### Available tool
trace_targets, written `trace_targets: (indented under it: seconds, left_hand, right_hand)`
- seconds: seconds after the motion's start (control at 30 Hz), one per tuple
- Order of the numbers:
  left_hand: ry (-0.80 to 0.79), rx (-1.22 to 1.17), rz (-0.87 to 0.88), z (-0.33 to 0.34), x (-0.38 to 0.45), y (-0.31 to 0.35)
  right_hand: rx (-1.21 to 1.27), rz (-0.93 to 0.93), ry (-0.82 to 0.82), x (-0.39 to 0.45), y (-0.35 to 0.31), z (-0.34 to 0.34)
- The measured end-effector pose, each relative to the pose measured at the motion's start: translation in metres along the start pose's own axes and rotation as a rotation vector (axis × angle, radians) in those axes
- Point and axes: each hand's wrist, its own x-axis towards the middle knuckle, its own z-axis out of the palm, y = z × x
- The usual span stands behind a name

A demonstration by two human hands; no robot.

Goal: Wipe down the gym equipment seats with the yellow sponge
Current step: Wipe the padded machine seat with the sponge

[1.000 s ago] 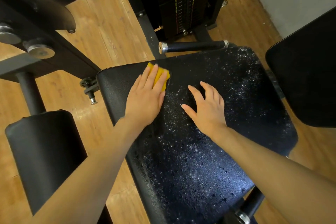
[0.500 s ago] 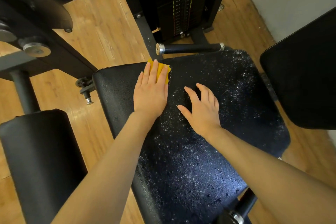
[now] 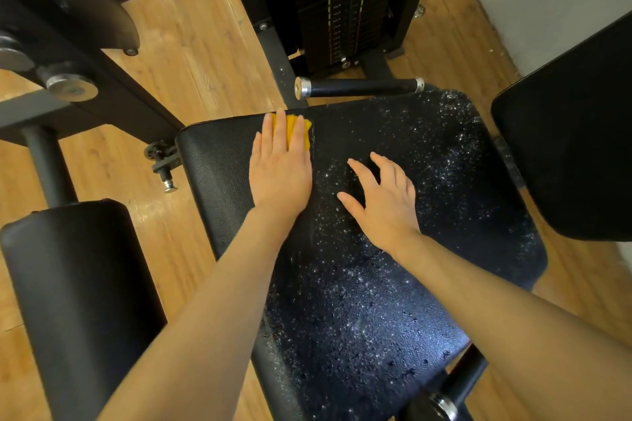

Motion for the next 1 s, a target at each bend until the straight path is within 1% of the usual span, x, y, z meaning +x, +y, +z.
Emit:
trace_targets:
  seconds: [0.07, 0.13, 0.2, 0.27, 0.3, 0.37, 0.43, 0.53, 0.6, 0.67, 0.73, 0.87, 0.93, 1.0]
  left_hand:
    - [0.028, -0.018, -0.017, 0.001, -0.002, 0.004]
    - [0.041, -0.049, 0.004, 0.005, -0.034, 0.008]
    - [0.008, -0.046, 0.052, 0.012, -0.084, 0.013]
    - [-0.046, -0.017, 0.079, 0.020, -0.124, 0.015]
    - [-0.054, 0.002, 0.090, 0.023, -0.130, 0.013]
    - [-0.039, 0.039, 0.125, 0.020, -0.112, 0.010]
    - [-0.033, 0.063, 0.146, 0.013, -0.076, 0.011]
    - [-0.045, 0.030, 0.092, 0.001, -0.015, 0.017]
    - [-0.073, 0.011, 0.059, -0.001, 0.002, 0.023]
    - [-0.053, -0.019, 0.051, 0.001, -0.009, 0.025]
    - [-0.035, -0.031, 0.088, 0.006, -0.047, 0.027]
    - [-0.103, 0.027, 0.213, 0.017, -0.132, 0.019]
    - [-0.119, 0.072, 0.268, 0.017, -0.131, 0.011]
    - [-0.112, 0.096, 0.292, 0.012, -0.098, 0.007]
  right_hand:
    - [0.017, -0.033, 0.018, -0.001, 0.005, -0.002]
    - [-0.005, -0.042, 0.079, -0.006, 0.013, -0.001]
    - [-0.034, -0.020, 0.110, -0.014, 0.019, 0.002]
    - [-0.025, 0.011, 0.086, -0.021, 0.023, 0.007]
    - [-0.019, 0.020, 0.074, -0.023, 0.023, 0.010]
    - [-0.017, 0.024, 0.065, -0.023, 0.023, 0.011]
    - [-0.020, 0.022, 0.060, -0.022, 0.023, 0.010]
    - [-0.010, 0.022, 0.042, -0.020, 0.025, 0.006]
    - [-0.007, 0.019, 0.036, -0.020, 0.024, 0.005]
    - [-0.004, 0.021, 0.032, -0.020, 0.023, 0.005]
    - [-0.002, 0.030, 0.024, -0.019, 0.023, 0.005]
    - [-0.012, 0.035, 0.003, -0.018, 0.024, 0.000]
    - [-0.008, 0.032, -0.002, -0.019, 0.024, -0.002]
    - [0.000, 0.028, -0.006, -0.019, 0.024, -0.003]
